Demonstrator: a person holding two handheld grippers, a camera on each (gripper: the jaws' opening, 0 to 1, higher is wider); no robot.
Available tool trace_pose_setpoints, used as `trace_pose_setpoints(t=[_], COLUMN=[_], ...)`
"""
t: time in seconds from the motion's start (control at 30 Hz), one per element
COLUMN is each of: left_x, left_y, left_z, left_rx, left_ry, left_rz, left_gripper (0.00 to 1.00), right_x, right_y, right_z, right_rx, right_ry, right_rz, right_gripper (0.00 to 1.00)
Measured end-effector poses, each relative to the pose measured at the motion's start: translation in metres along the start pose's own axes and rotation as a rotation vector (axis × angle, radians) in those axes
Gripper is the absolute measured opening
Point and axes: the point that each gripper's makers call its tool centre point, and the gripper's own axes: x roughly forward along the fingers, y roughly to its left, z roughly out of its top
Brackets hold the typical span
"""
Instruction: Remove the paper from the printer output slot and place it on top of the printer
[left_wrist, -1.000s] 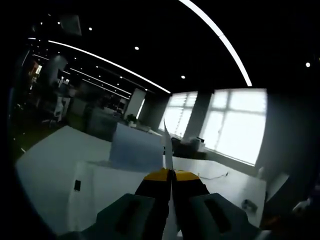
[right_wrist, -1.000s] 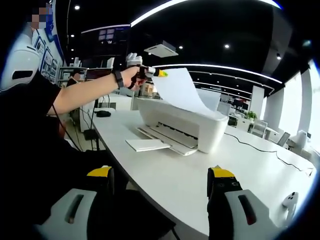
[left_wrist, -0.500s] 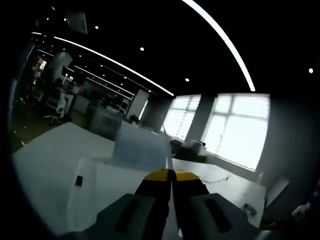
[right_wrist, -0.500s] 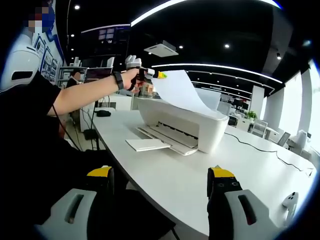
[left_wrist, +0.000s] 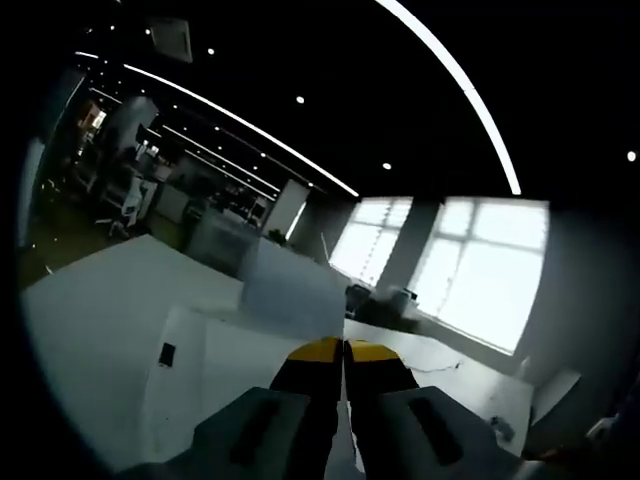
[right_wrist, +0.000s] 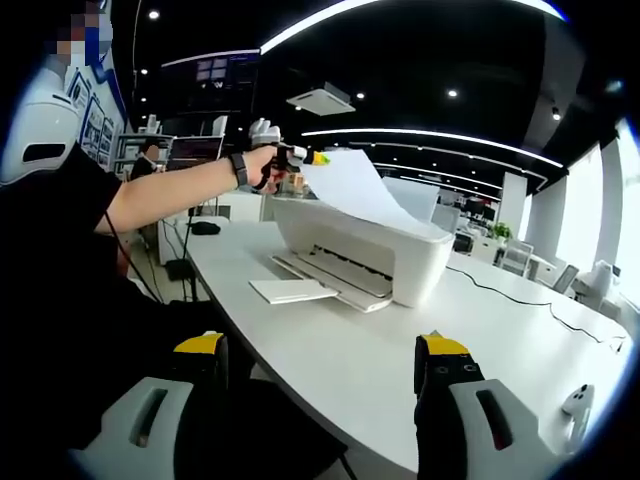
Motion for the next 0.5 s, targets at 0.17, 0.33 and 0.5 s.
trace_pose_setpoints(t=[0.17, 0.33, 0.5], left_x=[-0.0005, -0.0014, -0.0028], left_y=[0.0035, 0.0055, 0.0101], left_z=[-0.0007, -0.0021, -0.0020], left_rx=[-0.014, -0.023, -0.019], left_ry=[-0.008, -0.024, -0.047], left_rz=[0.008, 0.016, 0.034], left_gripper=[0.05, 0.05, 0.05], right_x=[0.0012, 0.0008, 0.0018], right_y=[0.0008, -0.0007, -0.0004], right_z=[-0.0020, -0.0003, -0.0010], right_rx=[-0.003, -0.001, -0.002], right_ry=[0.009, 0.005, 0.007], right_rz=[0.002, -0.001, 0.001], right_gripper=[0.71, 0.71, 0.71])
